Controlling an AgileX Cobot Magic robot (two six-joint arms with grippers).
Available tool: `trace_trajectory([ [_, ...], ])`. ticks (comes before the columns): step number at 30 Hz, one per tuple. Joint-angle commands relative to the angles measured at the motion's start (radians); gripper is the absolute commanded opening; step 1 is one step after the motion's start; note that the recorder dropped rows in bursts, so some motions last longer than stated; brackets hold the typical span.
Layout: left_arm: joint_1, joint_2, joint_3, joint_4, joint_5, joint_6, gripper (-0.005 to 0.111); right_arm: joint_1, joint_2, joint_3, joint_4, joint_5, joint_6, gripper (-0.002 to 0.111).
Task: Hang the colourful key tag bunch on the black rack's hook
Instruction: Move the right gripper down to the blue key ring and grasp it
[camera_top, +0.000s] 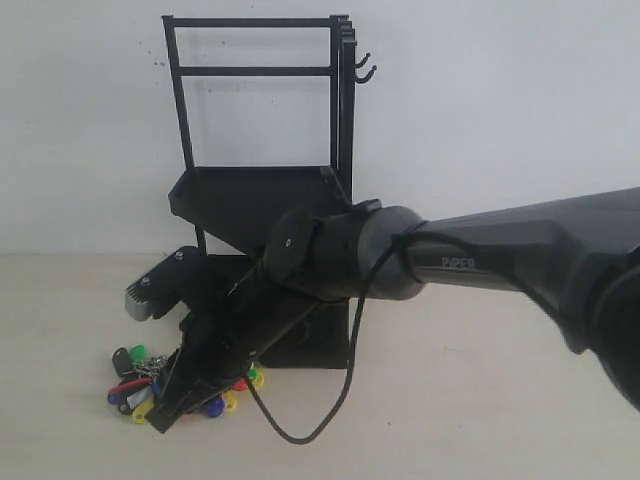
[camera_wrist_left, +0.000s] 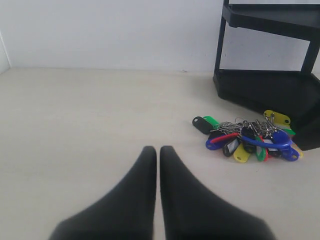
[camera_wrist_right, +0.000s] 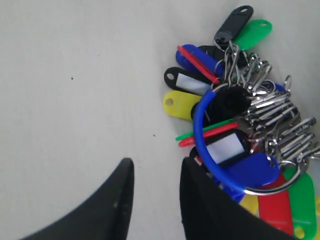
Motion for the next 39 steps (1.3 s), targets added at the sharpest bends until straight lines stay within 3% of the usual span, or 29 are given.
trace_trajectory([
  [1,0.002,0.004,-0.002,-0.003,-0.002,0.000,0.004,0.015,0.033,-0.017,-0.020,-0.024,-0.116,0.031],
  [7,0.002,0.004,-0.002,-0.003,-0.002,0.000,0.004,0.026,0.068,-0.017,-0.046,-0.070,-0.185,0.034],
  [12,0.002,0.004,-0.002,-0.003,-0.002,0.000,0.004,0.026,0.070,-0.017,-0.046,-0.124,-0.183,0.058],
  [18,0.002,0.004,-0.002,-0.003,-0.002,0.000,0.004,0.026,0.077,-0.019,-0.046,-0.182,-0.202,0.044],
  [22,0.002,0.004,-0.002,-0.003,-0.002,0.000,0.004,0.026,0.087,-0.019,-0.047,-0.203,-0.212,0.049],
  [36,0.002,0.004,-0.002,-0.003,-0.002,0.000,0.004,0.026,0.144,-0.019,-0.047,-0.304,-0.212,0.048],
  [38,0.002,0.004,-0.002,-0.003,-0.002,0.000,0.004,0.026,0.146,-0.019,-0.047,-0.298,-0.212,0.035],
  [39,0.002,0.004,-0.002,-0.003,-0.002,0.000,0.004,0.026,0.146,-0.019,-0.047,-0.290,-0.212,0.023],
])
